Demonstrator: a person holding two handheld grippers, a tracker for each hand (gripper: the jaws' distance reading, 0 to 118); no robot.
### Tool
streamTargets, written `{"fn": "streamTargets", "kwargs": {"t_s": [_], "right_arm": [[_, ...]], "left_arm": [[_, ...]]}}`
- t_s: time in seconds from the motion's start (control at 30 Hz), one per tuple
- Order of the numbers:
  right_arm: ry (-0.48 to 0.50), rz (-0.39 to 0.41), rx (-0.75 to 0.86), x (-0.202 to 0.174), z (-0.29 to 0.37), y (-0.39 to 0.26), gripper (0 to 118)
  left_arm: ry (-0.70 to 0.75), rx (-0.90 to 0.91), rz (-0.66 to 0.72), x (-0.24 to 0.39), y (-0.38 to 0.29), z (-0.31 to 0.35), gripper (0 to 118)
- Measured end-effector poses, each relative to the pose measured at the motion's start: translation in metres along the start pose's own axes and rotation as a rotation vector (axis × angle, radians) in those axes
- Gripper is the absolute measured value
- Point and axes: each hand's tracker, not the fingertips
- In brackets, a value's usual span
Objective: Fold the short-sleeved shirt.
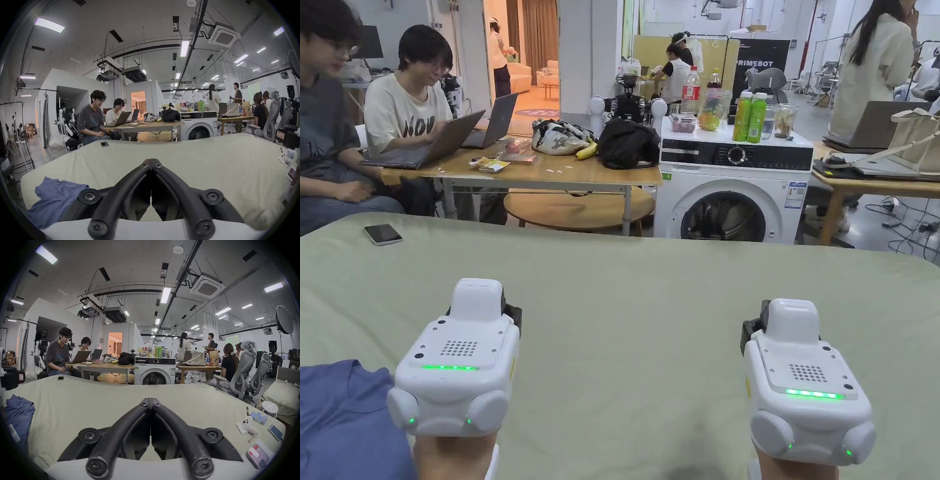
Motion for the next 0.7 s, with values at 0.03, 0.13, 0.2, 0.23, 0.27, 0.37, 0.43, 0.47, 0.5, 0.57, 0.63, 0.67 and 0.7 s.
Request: {"fn": "streamTargets", "kwargs": {"t_s": [0.03,0.13,0.2,0.23,0.27,0.37,0.43,0.47,0.5,0.57,0.63,0.67,0.7], "right_arm": [[0.001,0.004,-0.004,-0.002,0.000,0.000,0],[0.030,-0.001,-0.032,-0.009,-0.003,0.003,0],[0.049,-0.006,-0.038,-0.018,-0.003,0.004,0],[0.057,-0.006,-0.042,-0.025,-0.003,0.005,0],[0.072,-0.007,-0.046,-0.031,-0.003,0.006,0],[0.149,-0.003,-0.054,-0.059,-0.004,0.006,0],[0.196,0.008,-0.059,-0.080,-0.003,0.006,0],[0.222,0.011,-0.062,-0.091,-0.003,0.006,0],[0.239,0.016,-0.065,-0.101,-0.003,0.005,0],[0.281,0.027,-0.073,-0.121,-0.001,0.003,0],[0.320,0.045,-0.082,-0.139,0.000,0.000,0],[0.334,0.055,-0.085,-0.146,0.005,0.000,0],[0.350,0.063,-0.086,-0.154,0.006,-0.002,0]], "left_arm": [[-0.001,-0.006,0.000,-0.001,0.001,0.001,0],[0.007,-0.045,0.001,-0.013,0.002,0.001,0],[0.021,-0.086,0.010,-0.027,0.002,0.001,0],[0.021,-0.112,0.020,-0.036,0.003,0.002,0],[0.020,-0.134,0.027,-0.045,0.003,0.003,0],[0.052,-0.236,0.015,-0.075,0.002,0.007,0],[0.076,-0.300,0.018,-0.099,-0.001,0.012,0],[0.091,-0.329,0.026,-0.111,-0.003,0.014,0],[0.102,-0.359,0.040,-0.123,-0.005,0.016,0],[0.124,-0.428,0.072,-0.149,-0.011,0.022,0],[0.129,-0.519,0.114,-0.179,-0.020,0.024,0],[0.122,-0.555,0.133,-0.192,-0.025,0.024,0],[0.118,-0.584,0.156,-0.205,-0.029,0.026,0]]}}
